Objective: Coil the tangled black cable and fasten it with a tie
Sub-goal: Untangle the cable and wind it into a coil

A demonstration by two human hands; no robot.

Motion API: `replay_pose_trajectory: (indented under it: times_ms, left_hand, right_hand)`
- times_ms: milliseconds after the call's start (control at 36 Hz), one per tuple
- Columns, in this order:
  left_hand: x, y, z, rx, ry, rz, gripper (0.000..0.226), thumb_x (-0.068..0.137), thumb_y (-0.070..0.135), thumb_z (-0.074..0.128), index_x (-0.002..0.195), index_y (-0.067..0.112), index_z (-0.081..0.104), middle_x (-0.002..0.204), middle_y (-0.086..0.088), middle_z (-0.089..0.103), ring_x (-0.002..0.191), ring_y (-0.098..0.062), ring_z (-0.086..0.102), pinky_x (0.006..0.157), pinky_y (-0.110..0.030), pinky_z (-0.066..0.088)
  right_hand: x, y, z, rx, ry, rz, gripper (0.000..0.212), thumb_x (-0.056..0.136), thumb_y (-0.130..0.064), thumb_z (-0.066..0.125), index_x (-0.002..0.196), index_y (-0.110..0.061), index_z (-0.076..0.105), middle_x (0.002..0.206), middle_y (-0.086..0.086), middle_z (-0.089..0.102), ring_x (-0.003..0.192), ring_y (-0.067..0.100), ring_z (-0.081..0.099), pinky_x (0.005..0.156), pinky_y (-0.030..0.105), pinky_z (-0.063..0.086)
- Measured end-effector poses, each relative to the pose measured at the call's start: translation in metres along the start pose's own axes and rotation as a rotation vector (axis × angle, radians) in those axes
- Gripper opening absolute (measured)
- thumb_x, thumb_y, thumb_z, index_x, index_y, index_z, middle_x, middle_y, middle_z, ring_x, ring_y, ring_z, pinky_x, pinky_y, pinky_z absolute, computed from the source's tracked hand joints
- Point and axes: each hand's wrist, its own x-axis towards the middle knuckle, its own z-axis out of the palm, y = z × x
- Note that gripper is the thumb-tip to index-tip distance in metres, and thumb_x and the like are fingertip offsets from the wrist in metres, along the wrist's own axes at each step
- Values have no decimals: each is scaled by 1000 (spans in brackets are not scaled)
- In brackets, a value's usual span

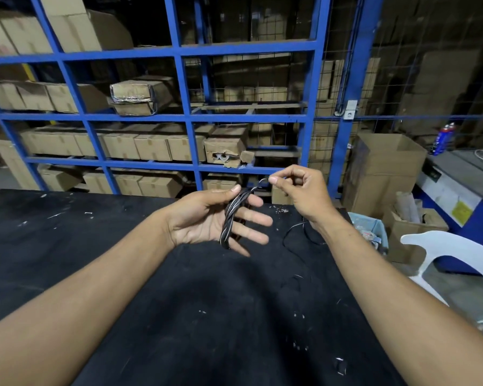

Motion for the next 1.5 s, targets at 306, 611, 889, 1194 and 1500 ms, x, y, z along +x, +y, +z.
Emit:
replay_pose_trajectory:
  times_ms: [306,611,889,1194,1500]
  left_hand:
    - [19,15,0,-238,151,365,49,112,37,36,137,8,66,157,-23,51,145,-50,46,105,-82,34]
    - [8,32,-3,160,674,391,46,114,29,34,134,3,66,140,-18,68,134,-33,63,86,-38,64]
    - [2,15,-5,824,606,100,40,112,38,44,118,21,80,115,-1,82,113,-11,74,106,-39,49]
    - [-17,18,15,302,184,-30,43,110,31,42,99,-2,67,62,-16,53,96,-47,77,105,-66,37]
    - [-36,22,8,51,127,21,37,108,30,42,80,10,54,62,-7,51,102,-45,76,110,-73,38]
  right_hand:
    - [-66,23,53,153,-202,287,23,107,-17,60,110,-19,83,65,5,72,49,14,43,46,20,31]
    - [-90,-31,39,-121,-506,286,20,108,-26,57,107,-19,76,56,4,69,42,15,56,48,22,47]
    - [-51,-84,4,-596,-445,-14,23,94,-16,70,80,-33,75,63,-5,68,56,1,57,63,30,52]
    - [-10,-72,-25,-139,-483,-34,13,88,-2,82,101,-1,79,64,-10,57,59,1,51,63,15,46]
    - [-23,-26,-32,396,-447,233,23,84,-3,82,103,-16,80,90,5,75,48,6,49,49,18,37]
